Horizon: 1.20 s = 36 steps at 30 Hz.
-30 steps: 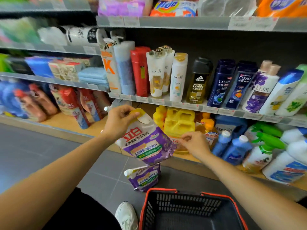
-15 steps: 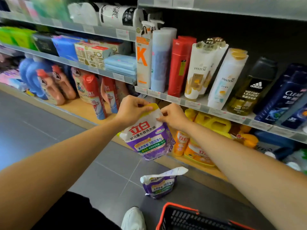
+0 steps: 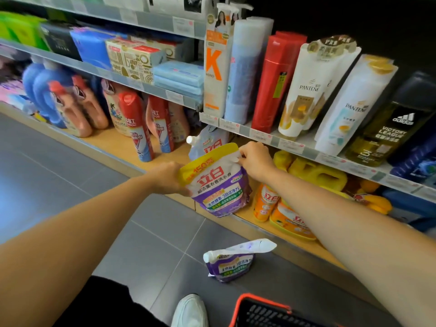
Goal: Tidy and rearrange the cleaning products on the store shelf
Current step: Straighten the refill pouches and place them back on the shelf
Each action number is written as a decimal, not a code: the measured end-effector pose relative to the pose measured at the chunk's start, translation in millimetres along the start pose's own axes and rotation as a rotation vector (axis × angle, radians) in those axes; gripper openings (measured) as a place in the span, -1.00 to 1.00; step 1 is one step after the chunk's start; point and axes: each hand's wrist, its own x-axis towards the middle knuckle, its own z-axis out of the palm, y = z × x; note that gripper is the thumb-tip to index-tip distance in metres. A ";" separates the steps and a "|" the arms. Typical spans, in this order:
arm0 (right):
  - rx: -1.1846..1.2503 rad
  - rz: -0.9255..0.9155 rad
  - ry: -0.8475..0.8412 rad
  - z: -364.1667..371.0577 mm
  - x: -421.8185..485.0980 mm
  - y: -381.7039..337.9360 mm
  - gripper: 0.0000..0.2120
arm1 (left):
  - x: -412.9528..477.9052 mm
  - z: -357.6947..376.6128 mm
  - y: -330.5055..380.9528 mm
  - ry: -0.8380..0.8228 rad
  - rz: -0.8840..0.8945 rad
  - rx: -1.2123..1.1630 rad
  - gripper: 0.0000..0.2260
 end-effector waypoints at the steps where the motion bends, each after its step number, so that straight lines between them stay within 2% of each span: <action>1: 0.000 0.013 0.012 0.3 0.4 0.6 -0.77 | -0.1 0.0 -6.1 0.002 -0.037 -0.039 -0.62; 4: -0.022 0.103 0.039 0.1 -2.1 2.6 -0.73 | 1.9 -0.2 -11.3 0.067 -0.054 -0.262 -0.78; 7: 0.039 0.101 0.064 -5.4 -7.9 6.4 -0.92 | 6.4 1.9 -1.3 0.129 -0.003 -0.398 -0.74; 10: 0.157 0.000 0.116 -16.6 -18.9 8.2 -0.78 | 10.7 4.6 10.6 0.153 0.020 -0.505 -0.72; 13: 0.089 -0.064 0.162 -22.9 -22.9 12.0 -0.92 | 14.3 8.8 20.2 0.191 0.035 -0.599 -0.77; 17: 0.032 -0.056 0.198 -28.1 -22.4 16.4 -0.89 | 28.5 13.2 34.4 0.320 -0.016 -0.724 -0.76; 20: 0.049 -0.012 0.199 -33.1 -31.4 25.2 -0.89 | 42.9 12.5 50.1 0.411 -0.006 -0.728 -0.77; 23: 0.071 0.029 0.180 -30.0 -50.1 34.6 -0.88 | 52.6 10.8 63.3 0.378 0.036 -0.760 -0.85; 25: 0.096 0.016 0.173 -24.0 -59.1 35.6 -0.86 | 53.1 10.4 62.7 0.335 0.049 -0.822 -0.83; 28: 0.123 0.005 0.108 -20.9 -61.7 30.2 -0.67 | 43.2 15.5 50.3 0.360 0.045 -0.704 -0.64; 30: 0.058 -0.038 0.093 -20.4 -64.0 28.4 -0.55 | 33.4 20.7 41.9 0.528 0.039 -0.477 -0.54; 32: 0.020 -0.120 0.165 -18.8 -73.4 28.1 -0.51 | 20.6 27.6 38.9 0.649 0.041 -0.361 -0.58; 34: 0.036 -0.210 0.264 -13.0 -92.3 27.8 -0.56 | 8.3 35.9 37.5 0.639 0.041 -0.340 -0.64; 36: 0.058 -0.270 0.279 -1.2 -115.1 28.9 -0.59 | -1.9 47.1 36.5 0.495 0.052 -0.316 -0.69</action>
